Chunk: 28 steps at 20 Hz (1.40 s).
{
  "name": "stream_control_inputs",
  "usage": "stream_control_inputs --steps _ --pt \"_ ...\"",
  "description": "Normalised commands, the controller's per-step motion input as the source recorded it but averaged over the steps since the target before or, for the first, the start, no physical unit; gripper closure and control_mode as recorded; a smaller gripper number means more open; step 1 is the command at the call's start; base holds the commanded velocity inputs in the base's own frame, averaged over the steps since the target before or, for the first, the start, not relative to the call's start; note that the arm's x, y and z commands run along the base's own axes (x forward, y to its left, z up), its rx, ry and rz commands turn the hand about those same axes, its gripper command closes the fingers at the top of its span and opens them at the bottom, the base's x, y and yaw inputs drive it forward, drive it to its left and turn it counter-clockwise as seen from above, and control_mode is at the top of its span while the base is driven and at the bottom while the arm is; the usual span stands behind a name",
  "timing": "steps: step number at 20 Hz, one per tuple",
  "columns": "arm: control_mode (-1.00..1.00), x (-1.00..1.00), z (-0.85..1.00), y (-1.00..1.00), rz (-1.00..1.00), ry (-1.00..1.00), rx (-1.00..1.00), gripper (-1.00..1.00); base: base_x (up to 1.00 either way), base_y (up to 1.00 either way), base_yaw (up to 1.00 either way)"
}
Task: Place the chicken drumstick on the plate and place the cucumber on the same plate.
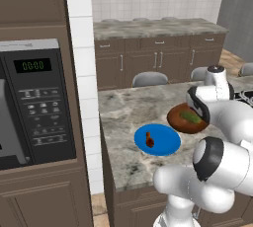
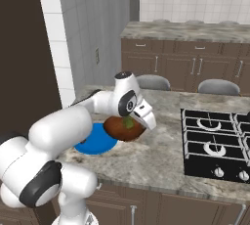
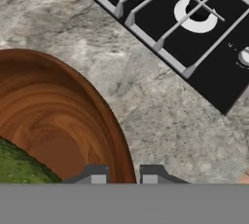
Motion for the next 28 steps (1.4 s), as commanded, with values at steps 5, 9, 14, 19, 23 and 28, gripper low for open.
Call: stream_control_inputs --steps 5,9,14,19,23,28 --pt "-1.0 -0.01 0.11 0.2 0.0 -0.01 -0.02 1.0 0.0 0.0 0.0" --pt "-1.0 0.0 0.07 0.12 -0.01 -0.12 -0.11 1.0 0.0 0.0 0.0" --pt "-1.0 0.0 0.1 0.06 -0.03 -0.2 -0.14 1.0 0.0 0.0 0.0" --pt "-1.0 -0.03 0.0 0.1 -0.03 -0.19 -0.09 1.0 0.0 0.0 0.0" --pt "-1.0 -0.01 0.01 0.09 -0.01 -0.11 -0.04 1.0 0.0 0.0 0.0" --pt "-1.0 0.0 0.06 0.06 -0.02 -0.03 -0.06 1.0 0.0 0.0 0.0"
